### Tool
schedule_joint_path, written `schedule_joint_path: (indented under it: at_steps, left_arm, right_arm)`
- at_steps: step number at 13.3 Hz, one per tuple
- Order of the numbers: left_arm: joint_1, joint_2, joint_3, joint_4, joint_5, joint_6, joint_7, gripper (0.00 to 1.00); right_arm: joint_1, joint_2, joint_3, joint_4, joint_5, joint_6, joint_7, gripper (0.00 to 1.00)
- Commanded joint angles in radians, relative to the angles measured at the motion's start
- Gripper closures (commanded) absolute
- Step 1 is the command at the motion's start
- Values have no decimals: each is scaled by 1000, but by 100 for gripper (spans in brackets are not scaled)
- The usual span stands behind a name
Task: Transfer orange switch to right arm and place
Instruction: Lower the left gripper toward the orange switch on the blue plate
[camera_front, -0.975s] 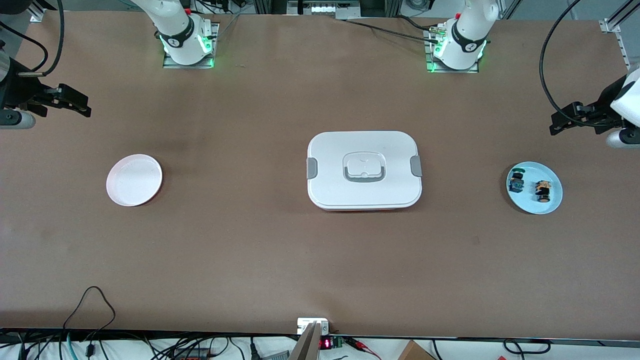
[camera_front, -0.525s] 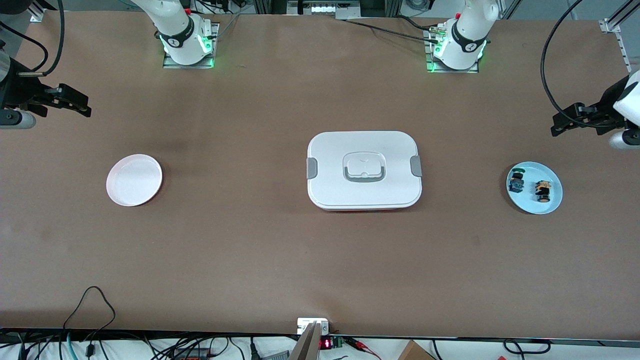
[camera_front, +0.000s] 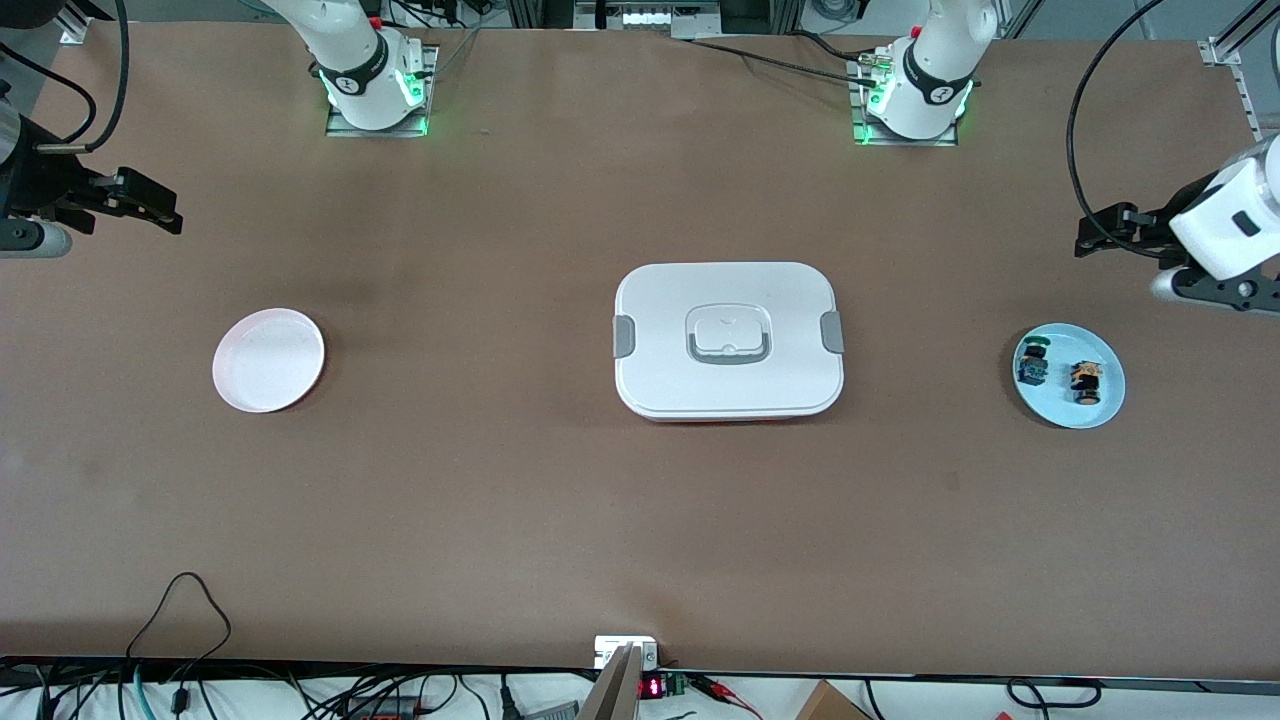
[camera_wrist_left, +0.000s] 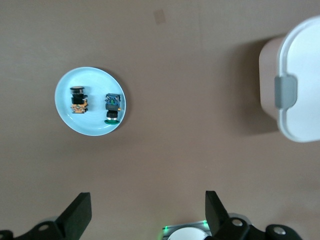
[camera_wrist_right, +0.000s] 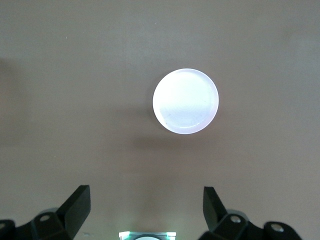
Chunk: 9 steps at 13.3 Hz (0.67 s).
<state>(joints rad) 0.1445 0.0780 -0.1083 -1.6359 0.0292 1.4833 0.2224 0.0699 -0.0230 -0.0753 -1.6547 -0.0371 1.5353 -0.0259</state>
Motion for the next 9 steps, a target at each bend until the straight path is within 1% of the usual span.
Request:
schedule_joint_path:
  at_steps: [1,2,3,4,5,7,9]
  left_arm:
    - [56,28,-4,-24,17,18,194,0]
    - [75,51,-4,-31,18,35,266,0]
    - [87,57,-1,-59,17,48,341,0]
    - [119,52,-5,-97,17,86,421,0]
    - [128,51,-5,-128,18,115,508,0]
    - [147,57,-4,-156,20,135,627,0]
    - [148,60,-4,-179,79,172,727,0]
  right_arm:
    - [-4,-17,5,-2,5,-10,-14,0]
    - [-4,-17,5,-3,5,-10,-14,0]
    - [-4,-17,5,-2,5,-10,-14,0]
    - [-4,-17,5,-2,5,-10,-14,0]
    - [-4,-17,5,-2,5,-10,-14,0]
    - [-4,-17,5,-2,5,-10,-14,0]
    - [-4,-17,5,-2,5,-10,-13,0]
